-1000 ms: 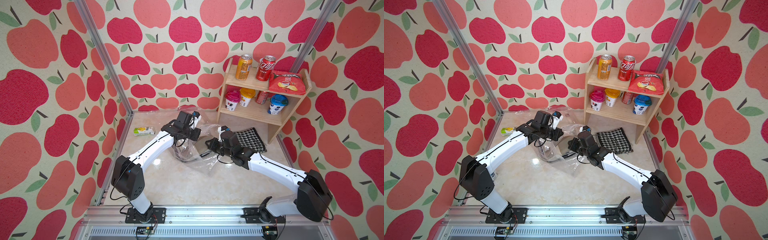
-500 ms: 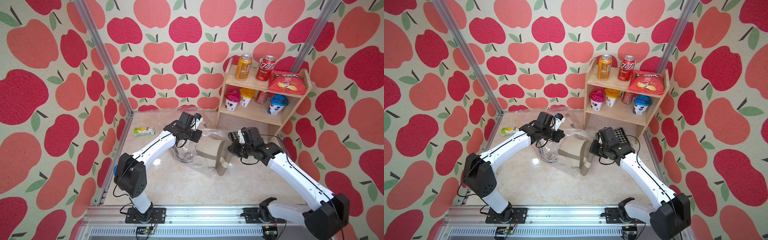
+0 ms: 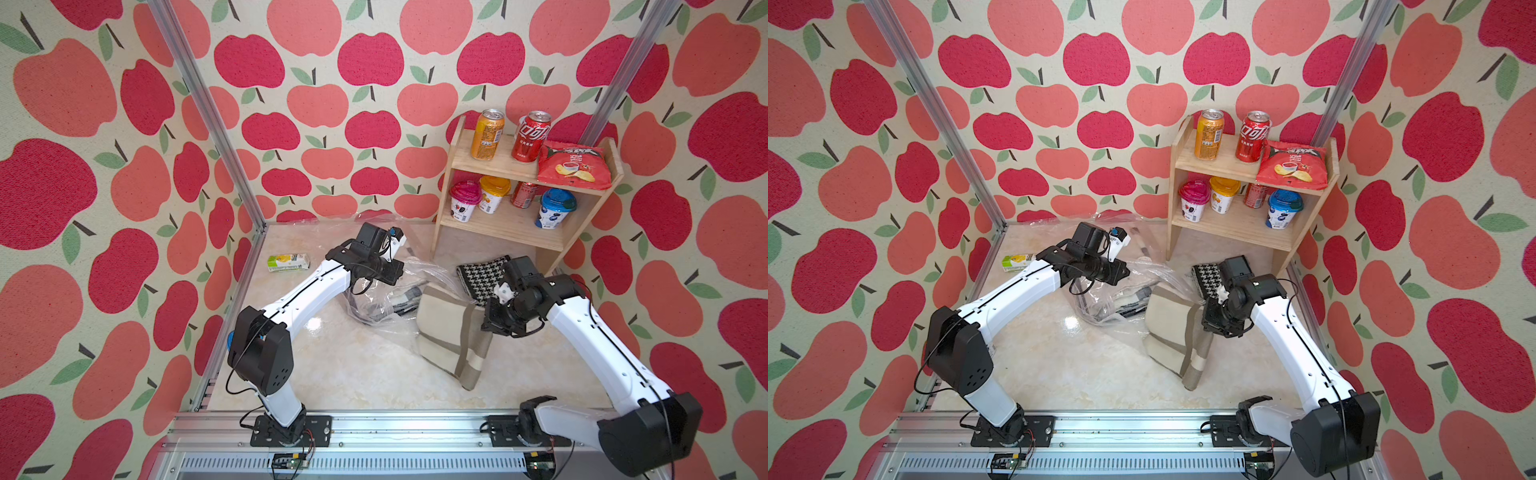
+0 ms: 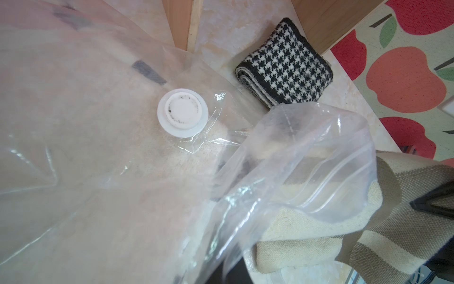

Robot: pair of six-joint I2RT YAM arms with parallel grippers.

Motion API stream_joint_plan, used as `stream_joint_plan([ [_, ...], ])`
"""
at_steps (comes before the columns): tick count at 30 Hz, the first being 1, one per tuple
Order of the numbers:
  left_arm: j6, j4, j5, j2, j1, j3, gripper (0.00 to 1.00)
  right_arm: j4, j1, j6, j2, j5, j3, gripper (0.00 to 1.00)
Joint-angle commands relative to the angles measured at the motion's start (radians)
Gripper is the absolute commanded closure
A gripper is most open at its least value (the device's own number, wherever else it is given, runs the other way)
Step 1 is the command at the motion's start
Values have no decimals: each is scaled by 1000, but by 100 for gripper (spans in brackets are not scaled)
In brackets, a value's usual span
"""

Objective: Take the scarf out of the vacuum bag
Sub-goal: Take out the scarf from the vacuum bag, then adjust the scarf at the center of the board.

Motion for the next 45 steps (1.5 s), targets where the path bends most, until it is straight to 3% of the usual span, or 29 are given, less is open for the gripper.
stream_joint_plan([
  [1,0,-10,33,5,10,14,100,-196,-5,-29,30,109,28,100],
  [4,-3,1,39,3,10,4,100,-206,-6,-15,37,135,-8,100],
  [9,-3,0,43,18,13,13,100,-121,-3,16,17,74,-149,100],
  [14,-3,8,49,37,18,15,100,-131,-4,52,-2,204,-227,100],
  [21,-6,11,73,54,20,17,100,-179,-16,95,38,366,-195,100],
  [27,-14,25,94,56,29,8,100,66,-152,128,-100,156,-317,100],
  [33,-25,37,112,58,30,3,100,213,-279,239,-262,64,-437,100],
  [41,-32,41,125,61,30,0,100,293,-413,489,-389,65,-511,100],
  [45,-31,38,124,55,31,2,100,219,-463,588,-417,123,-508,100],
])
